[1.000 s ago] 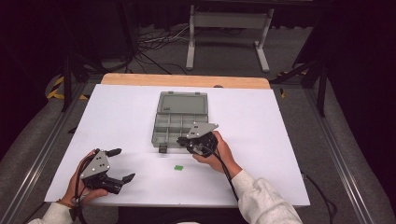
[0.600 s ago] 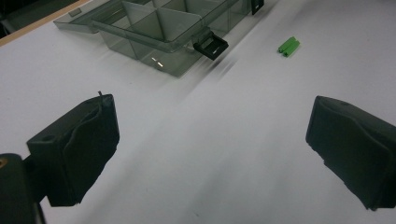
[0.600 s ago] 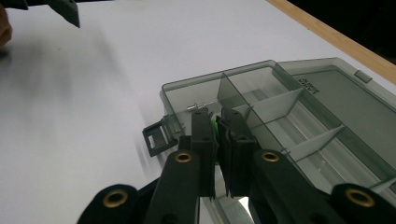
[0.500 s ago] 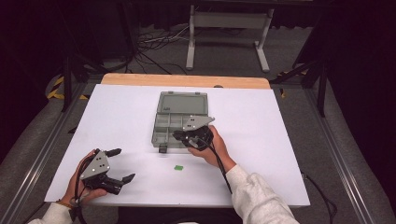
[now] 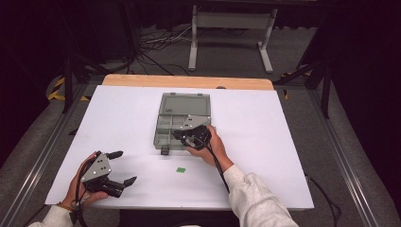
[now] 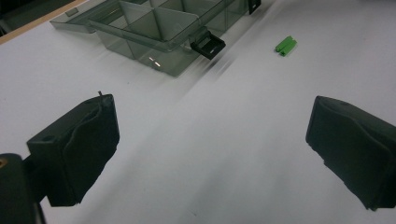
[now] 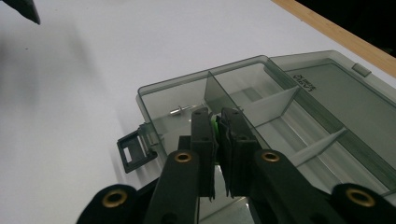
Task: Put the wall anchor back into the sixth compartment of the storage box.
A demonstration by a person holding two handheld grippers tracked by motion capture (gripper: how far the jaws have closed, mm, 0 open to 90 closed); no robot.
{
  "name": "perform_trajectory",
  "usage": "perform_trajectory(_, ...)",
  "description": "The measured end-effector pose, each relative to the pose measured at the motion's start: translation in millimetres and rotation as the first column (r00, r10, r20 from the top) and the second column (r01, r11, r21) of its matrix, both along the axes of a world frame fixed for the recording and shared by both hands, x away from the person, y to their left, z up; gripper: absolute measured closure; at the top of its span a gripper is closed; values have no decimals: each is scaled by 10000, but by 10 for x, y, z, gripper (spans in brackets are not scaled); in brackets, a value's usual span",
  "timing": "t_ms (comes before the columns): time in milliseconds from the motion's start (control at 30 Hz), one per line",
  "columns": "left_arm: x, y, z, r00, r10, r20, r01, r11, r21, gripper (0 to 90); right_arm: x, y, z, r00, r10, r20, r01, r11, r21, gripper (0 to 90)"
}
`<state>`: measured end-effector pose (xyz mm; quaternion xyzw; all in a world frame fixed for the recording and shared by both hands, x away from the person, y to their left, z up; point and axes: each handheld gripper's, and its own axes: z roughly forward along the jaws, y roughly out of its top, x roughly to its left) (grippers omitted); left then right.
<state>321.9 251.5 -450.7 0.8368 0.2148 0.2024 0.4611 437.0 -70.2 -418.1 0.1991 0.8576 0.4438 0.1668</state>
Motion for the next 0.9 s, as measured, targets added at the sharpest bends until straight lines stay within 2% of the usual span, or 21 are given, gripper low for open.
perform_trajectory(533, -6, -3, 3, 9999, -122, -47, 123, 9999, 47, 37, 56, -19, -95, 9985, -380, -397, 377, 9992, -90, 837)
perform_trajectory(900, -9, -2, 6, 9999, -139, -73, 139, 9999, 62, 37, 35, -57, -51, 9987, -447, -236, 448, 9990, 30, 797)
